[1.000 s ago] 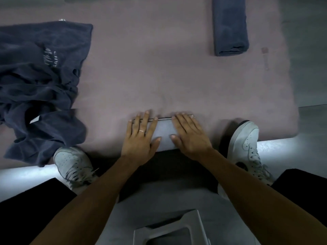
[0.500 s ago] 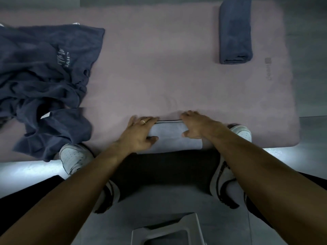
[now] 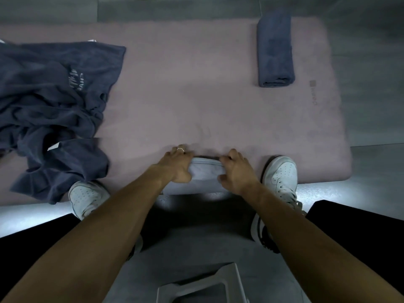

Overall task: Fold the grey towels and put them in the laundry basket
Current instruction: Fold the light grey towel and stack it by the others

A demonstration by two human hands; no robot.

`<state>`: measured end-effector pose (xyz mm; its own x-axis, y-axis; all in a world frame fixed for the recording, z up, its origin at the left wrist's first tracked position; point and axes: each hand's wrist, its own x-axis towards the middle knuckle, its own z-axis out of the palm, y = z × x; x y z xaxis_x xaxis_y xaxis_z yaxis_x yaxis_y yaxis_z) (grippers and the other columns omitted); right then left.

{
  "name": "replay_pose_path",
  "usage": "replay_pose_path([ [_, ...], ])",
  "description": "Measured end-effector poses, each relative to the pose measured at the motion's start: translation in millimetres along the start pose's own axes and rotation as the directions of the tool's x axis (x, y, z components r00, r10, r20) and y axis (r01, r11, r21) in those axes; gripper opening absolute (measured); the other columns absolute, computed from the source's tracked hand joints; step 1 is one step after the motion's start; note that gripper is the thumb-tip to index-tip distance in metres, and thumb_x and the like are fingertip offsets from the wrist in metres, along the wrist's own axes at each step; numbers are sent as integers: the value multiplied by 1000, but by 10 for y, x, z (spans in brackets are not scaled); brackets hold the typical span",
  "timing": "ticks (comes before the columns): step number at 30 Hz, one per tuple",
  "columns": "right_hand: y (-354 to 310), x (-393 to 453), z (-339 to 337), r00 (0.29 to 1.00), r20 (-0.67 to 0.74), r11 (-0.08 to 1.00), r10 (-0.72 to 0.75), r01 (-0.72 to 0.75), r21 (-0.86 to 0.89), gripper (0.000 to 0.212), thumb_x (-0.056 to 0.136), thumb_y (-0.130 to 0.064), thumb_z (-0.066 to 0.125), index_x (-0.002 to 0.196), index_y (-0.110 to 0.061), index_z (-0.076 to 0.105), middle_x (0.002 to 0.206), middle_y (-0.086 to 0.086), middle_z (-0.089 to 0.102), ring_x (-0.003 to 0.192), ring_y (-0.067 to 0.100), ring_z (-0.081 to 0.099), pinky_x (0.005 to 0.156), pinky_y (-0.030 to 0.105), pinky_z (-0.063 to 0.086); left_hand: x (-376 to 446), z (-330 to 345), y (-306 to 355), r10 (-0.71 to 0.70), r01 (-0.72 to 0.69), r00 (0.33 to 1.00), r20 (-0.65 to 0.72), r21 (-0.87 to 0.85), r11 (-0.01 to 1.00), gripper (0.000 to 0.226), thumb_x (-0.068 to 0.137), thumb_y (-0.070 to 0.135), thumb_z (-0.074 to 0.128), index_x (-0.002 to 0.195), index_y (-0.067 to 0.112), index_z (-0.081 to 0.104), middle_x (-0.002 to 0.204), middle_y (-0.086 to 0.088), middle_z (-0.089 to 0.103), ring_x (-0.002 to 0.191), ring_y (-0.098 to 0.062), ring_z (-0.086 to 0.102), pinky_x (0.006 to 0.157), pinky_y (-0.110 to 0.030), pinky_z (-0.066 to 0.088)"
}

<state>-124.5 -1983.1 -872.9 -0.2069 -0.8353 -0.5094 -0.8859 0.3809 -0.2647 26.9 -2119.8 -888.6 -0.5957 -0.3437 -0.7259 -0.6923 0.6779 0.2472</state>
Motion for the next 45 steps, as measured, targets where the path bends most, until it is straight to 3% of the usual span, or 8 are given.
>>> replay_pose_path([
  [4, -85, -189, 60, 999, -48, 993, -20, 14, -119, 55, 82, -34, 63, 129, -12, 45, 130, 10, 45, 117, 27, 45, 102, 37, 33, -375, 177, 84, 65, -21, 972, -225, 190, 982, 53, 81, 41, 62, 125, 16, 45, 129, -8, 55, 116, -27, 52, 100, -34, 35],
  [9, -221, -300, -94, 984, 20, 976, -175, 176, -127, 55, 85, -29, 58, 136, -14, 42, 131, 9, 53, 118, 28, 51, 100, 34, 37, -687, 173, 145, 189, -60, 909, -372, 332, 941, 52, 83, 44, 64, 126, 20, 46, 124, -3, 55, 114, -24, 51, 96, -33, 34],
  [16, -172, -539, -655, 988, -64, 974, -142, 128, -188, 43, 81, -24, 60, 121, -12, 48, 120, 5, 50, 108, 27, 54, 78, 33, 44, -966, -275, 329, 181, -103, 929, -323, 245, 964, 50, 77, 37, 65, 123, 23, 53, 117, -3, 60, 110, -24, 51, 87, -30, 38],
  [20, -138, -696, -897, 974, -125, 966, -188, 161, -200, 64, 84, -38, 61, 139, -18, 37, 128, 5, 48, 110, 28, 55, 85, 36, 44, -1014, -582, 484, 298, -192, 784, -545, 244, 951, 34, 73, 25, 67, 106, 22, 65, 98, 0, 67, 96, -25, 52, 75, -29, 36],
  [23, -92, -778, -1174, 958, -188, 955, -218, 170, -241, 58, 90, -38, 55, 142, -20, 36, 128, 4, 55, 107, 30, 59, 82, 35, 45, -1013, -795, 516, 404, -238, 673, -619, 335, 912, 40, 62, 19, 74, 101, 20, 68, 90, 1, 69, 85, -25, 55, 69, -28, 34],
  [32, 334, -951, -2251, 982, -123, 910, -141, 80, -407, 40, 91, -36, 51, 124, -14, 45, 121, 9, 59, 103, 31, 59, 77, 31, 40, -802, -1548, 1150, 421, -288, 609, -673, 306, 907, 48, 67, 31, 77, 113, 23, 65, 103, -1, 68, 96, -27, 59, 78, -35, 45],
  [40, 1131, -351, -2583, 983, -144, 931, 118, -160, -329, 38, 92, -31, 51, 125, -12, 50, 125, 14, 56, 111, 34, 57, 85, 32, 44, 197, -1997, 1584, 271, -231, 685, -677, 151, 961, 65, 82, 34, 65, 141, 21, 39, 135, -4, 50, 118, -27, 50, 94, -37, 43],
  [45, 1875, 340, -2417, 916, -218, 929, 337, -361, -79, 36, 93, -30, 49, 121, -7, 51, 121, 16, 57, 107, 35, 59, 76, 30, 40, 1063, -2097, 1602, 158, -162, 824, -545, 42, 986, 61, 87, 30, 60, 142, 19, 37, 136, -9, 48, 119, -29, 52, 94, -40, 48],
])
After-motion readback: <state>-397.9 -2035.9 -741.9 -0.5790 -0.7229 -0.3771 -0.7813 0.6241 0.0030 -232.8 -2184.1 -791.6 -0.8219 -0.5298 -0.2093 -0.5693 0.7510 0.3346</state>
